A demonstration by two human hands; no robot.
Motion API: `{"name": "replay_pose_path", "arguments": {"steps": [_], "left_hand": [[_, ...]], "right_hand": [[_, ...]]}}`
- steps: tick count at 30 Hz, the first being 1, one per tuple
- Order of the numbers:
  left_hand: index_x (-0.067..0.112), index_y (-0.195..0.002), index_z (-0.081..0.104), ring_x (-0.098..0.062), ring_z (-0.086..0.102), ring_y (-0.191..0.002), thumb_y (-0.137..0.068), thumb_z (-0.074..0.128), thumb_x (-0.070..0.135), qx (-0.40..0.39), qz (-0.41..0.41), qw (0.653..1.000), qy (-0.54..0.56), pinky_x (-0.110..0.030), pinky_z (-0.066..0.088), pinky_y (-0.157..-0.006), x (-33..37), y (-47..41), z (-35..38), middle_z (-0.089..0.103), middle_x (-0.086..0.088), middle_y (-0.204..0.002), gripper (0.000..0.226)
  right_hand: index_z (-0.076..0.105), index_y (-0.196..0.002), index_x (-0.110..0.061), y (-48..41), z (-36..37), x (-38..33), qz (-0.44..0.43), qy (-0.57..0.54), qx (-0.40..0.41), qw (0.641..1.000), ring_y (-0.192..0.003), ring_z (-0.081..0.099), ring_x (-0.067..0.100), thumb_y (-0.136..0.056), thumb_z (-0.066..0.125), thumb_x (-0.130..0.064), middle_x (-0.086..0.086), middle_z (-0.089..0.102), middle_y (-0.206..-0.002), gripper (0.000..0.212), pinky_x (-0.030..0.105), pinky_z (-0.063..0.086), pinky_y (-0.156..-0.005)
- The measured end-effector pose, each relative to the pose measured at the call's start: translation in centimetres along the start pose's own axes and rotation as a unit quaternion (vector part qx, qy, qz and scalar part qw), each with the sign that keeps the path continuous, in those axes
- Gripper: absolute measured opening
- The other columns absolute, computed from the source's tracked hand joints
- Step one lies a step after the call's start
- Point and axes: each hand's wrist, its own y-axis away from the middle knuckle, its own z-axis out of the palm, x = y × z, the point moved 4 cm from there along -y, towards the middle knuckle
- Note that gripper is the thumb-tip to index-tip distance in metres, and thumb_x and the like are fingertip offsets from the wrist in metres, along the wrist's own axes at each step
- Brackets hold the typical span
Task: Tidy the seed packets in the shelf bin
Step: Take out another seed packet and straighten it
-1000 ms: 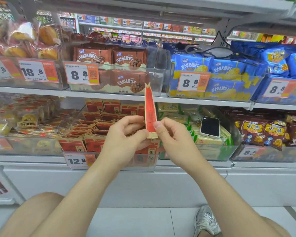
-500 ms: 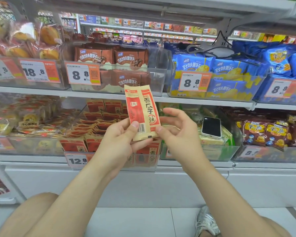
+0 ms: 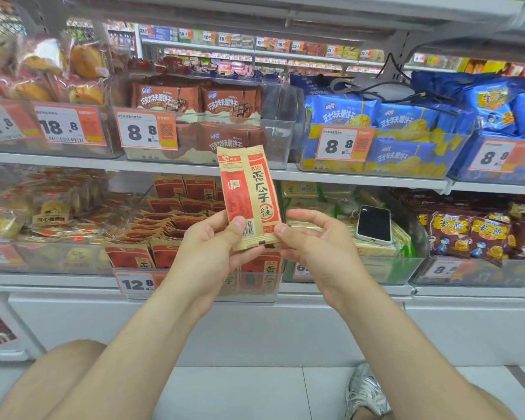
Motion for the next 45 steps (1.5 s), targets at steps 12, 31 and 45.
{"name": "replay_pose_path", "arguments": {"steps": [12, 31, 45], "left_hand": [[0.02, -0.112, 0.074, -0.028, 0.082, -0.087, -0.116, 0.046, 0.036, 0.134, -0.05, 0.99, -0.003, -0.05, 0.066, -0.078, 0.4, 0.3, -0.7, 0.083, -0.009, -0.096, 0.033], [0.025, -0.12, 0.075, -0.022, 0.082, -0.095, -0.111, 0.058, 0.023, 0.045, -0.02, 0.997, -0.054, -0.039, 0.064, -0.075, 0.2, 0.9, 0.8, 0.083, -0.004, -0.106, 0.02], [0.031, -0.092, 0.059, -0.004, 0.071, -0.08, -0.085, 0.084, 0.056, 0.133, 0.181, 0.9, -0.373, -0.036, 0.061, -0.071, 0.1, 1.3, 0.9, 0.072, 0.019, -0.093, 0.036]], "right_hand": [[0.046, -0.139, -0.025, 1.0, 0.7, 0.6, 0.036, 0.239, -0.249, 0.938, -0.083, 0.078, 0.025, -0.091, 0.083, -0.003, 0.01, 0.081, -0.09, 0.065, 0.04, 0.064, -0.078], [0.077, -0.102, -0.007, -0.2, 0.1, 0.2, 0.013, 0.088, -0.066, 0.994, -0.081, 0.078, 0.012, -0.106, 0.067, -0.024, 0.004, 0.083, -0.096, 0.02, 0.023, 0.059, -0.069], [0.069, -0.1, 0.003, 0.7, 1.2, 0.2, -0.005, 0.055, -0.011, 0.998, -0.083, 0.079, 0.03, -0.105, 0.065, -0.044, 0.017, 0.08, -0.095, 0.048, 0.039, 0.063, -0.069]]}}
